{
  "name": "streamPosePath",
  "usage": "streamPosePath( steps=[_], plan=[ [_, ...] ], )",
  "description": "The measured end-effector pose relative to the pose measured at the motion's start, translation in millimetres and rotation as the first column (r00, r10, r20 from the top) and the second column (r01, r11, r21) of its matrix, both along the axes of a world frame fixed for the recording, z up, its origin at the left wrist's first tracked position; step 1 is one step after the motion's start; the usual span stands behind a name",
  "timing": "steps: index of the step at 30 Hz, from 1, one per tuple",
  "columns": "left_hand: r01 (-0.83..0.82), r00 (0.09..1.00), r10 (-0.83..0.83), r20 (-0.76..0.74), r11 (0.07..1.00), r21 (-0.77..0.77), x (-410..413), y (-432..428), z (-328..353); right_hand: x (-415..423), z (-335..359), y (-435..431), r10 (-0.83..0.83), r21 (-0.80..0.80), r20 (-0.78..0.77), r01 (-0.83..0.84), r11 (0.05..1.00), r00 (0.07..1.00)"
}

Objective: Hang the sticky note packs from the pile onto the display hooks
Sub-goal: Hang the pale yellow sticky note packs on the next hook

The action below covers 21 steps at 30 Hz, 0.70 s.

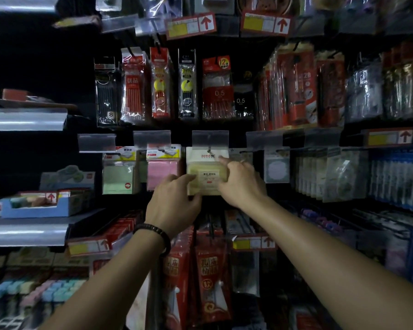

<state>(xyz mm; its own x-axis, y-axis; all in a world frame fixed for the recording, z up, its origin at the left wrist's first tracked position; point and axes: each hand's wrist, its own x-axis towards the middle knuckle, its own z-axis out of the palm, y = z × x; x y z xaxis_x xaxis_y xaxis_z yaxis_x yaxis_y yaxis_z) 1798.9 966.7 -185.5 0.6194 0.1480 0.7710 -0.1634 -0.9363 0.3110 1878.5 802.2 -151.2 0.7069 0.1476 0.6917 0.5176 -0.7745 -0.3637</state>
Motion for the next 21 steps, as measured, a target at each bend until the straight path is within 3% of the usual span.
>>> streamPosePath(
  steps=[7,13,18,21],
  plan=[
    [0.109,0.992,-0.11,0.062,0.994,0.02,-48.4,-6.2,-41.3,-42.2,-41.8,-31.4,0.143,0.032,0.145,-0.149,0.988,0.979],
    [0.169,0.985,-0.171,0.006,0.978,0.123,-92.8,-18.0,-129.3,-80.1,-148.7,-65.4,0.268,-0.001,0.233,-0.275,0.961,0.935],
    [0.28,0.937,-0.26,-0.234,0.958,0.056,-123.8,-32.2,-259.5,-100.8,-281.6,-105.6,0.301,-0.162,0.04,-0.291,0.943,0.953],
    [0.293,0.862,-0.25,-0.441,0.956,0.031,-122.8,-38.2,-340.2,-97.6,-371.3,-130.4,0.236,-0.183,-0.218,-0.277,0.943,0.947]
  ],
)
